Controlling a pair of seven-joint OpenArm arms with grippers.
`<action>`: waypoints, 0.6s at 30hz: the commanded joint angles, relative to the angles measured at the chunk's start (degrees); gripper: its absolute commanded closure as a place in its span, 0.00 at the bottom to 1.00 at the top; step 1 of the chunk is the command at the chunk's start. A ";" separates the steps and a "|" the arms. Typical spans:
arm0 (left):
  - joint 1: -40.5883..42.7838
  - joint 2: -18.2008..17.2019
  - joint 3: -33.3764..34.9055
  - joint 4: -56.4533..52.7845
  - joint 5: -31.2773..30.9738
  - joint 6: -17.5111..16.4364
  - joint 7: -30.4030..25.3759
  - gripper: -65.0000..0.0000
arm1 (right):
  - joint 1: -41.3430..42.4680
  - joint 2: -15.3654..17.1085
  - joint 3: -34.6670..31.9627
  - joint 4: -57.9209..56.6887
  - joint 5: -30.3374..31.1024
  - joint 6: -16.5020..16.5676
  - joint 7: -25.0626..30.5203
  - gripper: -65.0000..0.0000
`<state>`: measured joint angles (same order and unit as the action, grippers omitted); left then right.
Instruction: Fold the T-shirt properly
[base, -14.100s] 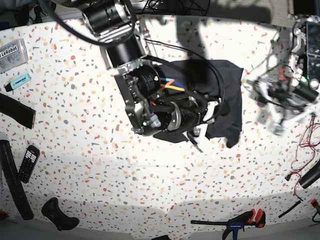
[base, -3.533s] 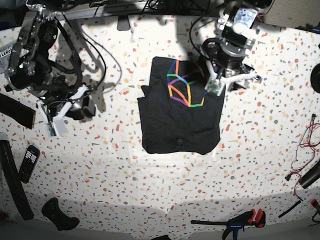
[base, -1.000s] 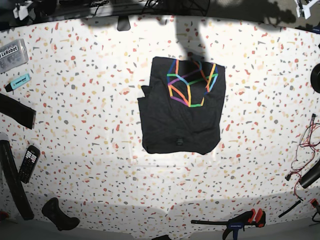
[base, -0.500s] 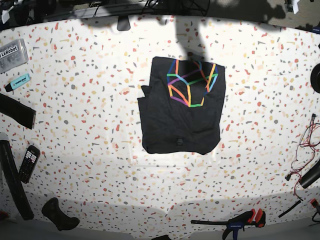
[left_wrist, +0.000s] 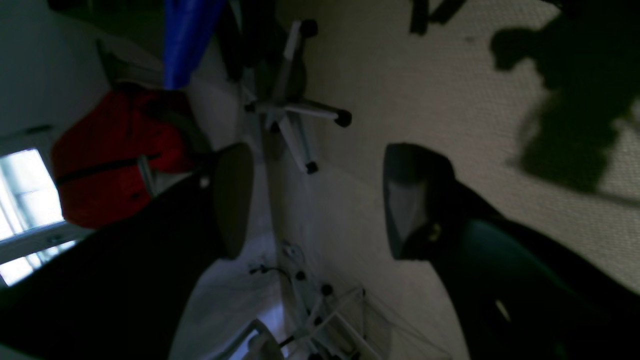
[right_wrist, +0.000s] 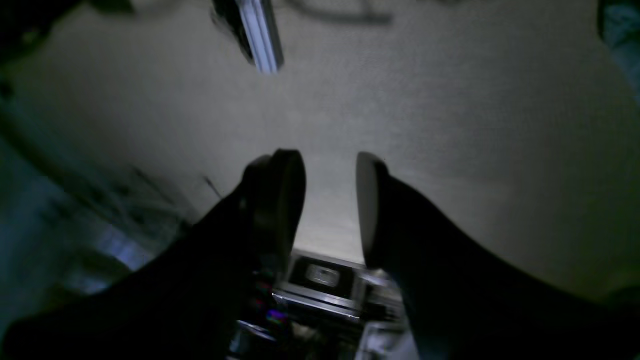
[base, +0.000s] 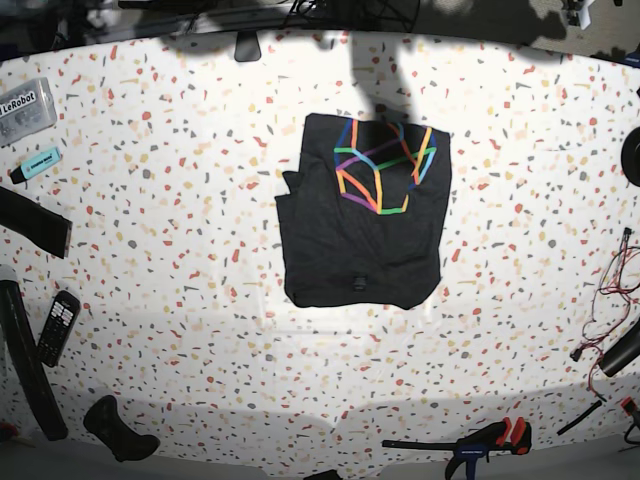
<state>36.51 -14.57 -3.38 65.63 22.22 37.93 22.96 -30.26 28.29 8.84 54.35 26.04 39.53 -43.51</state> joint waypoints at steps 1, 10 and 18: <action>0.68 -0.68 -0.24 0.44 0.70 1.25 -0.31 0.40 | 0.15 -0.57 -1.46 0.33 -0.70 0.47 1.27 0.67; 0.48 -0.68 -0.24 0.00 -15.47 -33.77 -6.86 0.40 | 2.14 -9.64 -14.43 0.00 -10.47 0.22 17.64 0.67; -2.56 0.48 -0.24 -13.68 -21.24 -55.12 -19.61 0.40 | 2.82 -10.51 -19.87 -6.67 -17.51 -5.07 38.95 0.67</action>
<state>33.12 -13.76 -3.46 51.27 1.28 -16.82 4.19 -26.96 17.41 -11.03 47.20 8.16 34.02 -4.97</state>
